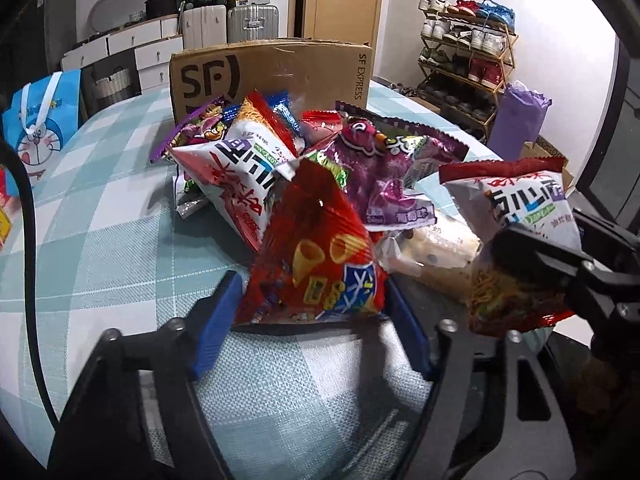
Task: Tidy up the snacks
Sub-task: 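Grasp the red cone-snack bag with the left tool, then lift both held bags and carry them over the cardboard box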
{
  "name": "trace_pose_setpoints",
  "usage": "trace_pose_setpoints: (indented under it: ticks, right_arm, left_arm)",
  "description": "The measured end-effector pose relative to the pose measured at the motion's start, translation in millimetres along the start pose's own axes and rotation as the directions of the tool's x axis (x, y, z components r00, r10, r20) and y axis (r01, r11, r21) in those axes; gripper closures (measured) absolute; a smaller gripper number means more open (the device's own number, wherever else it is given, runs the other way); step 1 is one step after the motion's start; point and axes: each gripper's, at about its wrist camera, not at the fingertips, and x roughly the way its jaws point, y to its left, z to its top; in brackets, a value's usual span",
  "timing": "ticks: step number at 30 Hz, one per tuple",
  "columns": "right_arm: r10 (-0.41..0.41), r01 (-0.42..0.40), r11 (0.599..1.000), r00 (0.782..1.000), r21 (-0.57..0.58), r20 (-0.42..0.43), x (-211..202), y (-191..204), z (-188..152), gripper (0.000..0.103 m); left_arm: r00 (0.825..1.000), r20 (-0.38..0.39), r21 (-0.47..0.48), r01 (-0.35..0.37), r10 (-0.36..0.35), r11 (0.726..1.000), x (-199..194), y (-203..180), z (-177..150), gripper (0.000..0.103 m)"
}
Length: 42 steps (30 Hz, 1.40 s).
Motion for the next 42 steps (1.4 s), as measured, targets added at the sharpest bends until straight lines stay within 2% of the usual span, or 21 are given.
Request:
trace_pose_setpoints:
  ticks: [4,11,18,23,25,32,37,42]
  right_arm:
    - [0.002,-0.002,1.000,1.000,0.000,0.000,0.8,0.1,-0.2,0.054]
    - [0.007,-0.007,1.000,1.000,0.009,0.005,-1.1,-1.7,-1.7,0.054]
    - [0.016,-0.018,0.999,0.999,0.040,0.052,-10.0,-11.4,0.1,0.054]
    - [0.024,-0.026,0.999,0.998,0.037,0.050,-9.7,-11.3,1.2,0.054]
    - [0.023,-0.025,0.999,0.998,0.029,0.054,-9.9,-8.7,1.0,0.054]
    - [0.029,-0.031,0.999,0.998,0.025,0.054,-9.2,-6.7,0.5,0.054]
    - [0.031,-0.032,0.999,0.998,0.026,0.056,-8.7,-8.1,0.3,0.054]
    - [0.031,-0.033,0.999,0.998,0.033,0.056,-7.7,-9.2,0.3,0.054]
  left_arm:
    - [1.000,0.007,0.002,0.012,-0.012,1.000,-2.0,-0.2,0.7,0.045]
    - [0.999,0.020,0.006,0.030,-0.030,1.000,-14.7,2.7,-3.4,0.049]
    - [0.998,0.047,0.011,0.032,-0.033,0.999,-30.6,2.1,-8.0,0.053]
    - [0.999,0.042,0.024,0.028,-0.029,0.999,-34.2,1.1,-13.4,0.051]
    - [0.999,0.040,0.023,0.011,-0.012,1.000,-33.0,2.3,-13.3,0.042]
    - [1.000,-0.001,0.034,0.013,-0.013,0.999,-16.6,-1.0,-8.9,0.040]
    - [1.000,0.006,0.033,0.030,-0.030,0.999,-14.2,-3.6,-8.9,0.050]
    - [0.998,0.027,0.025,0.050,-0.050,0.998,-23.2,-1.4,-11.1,0.055]
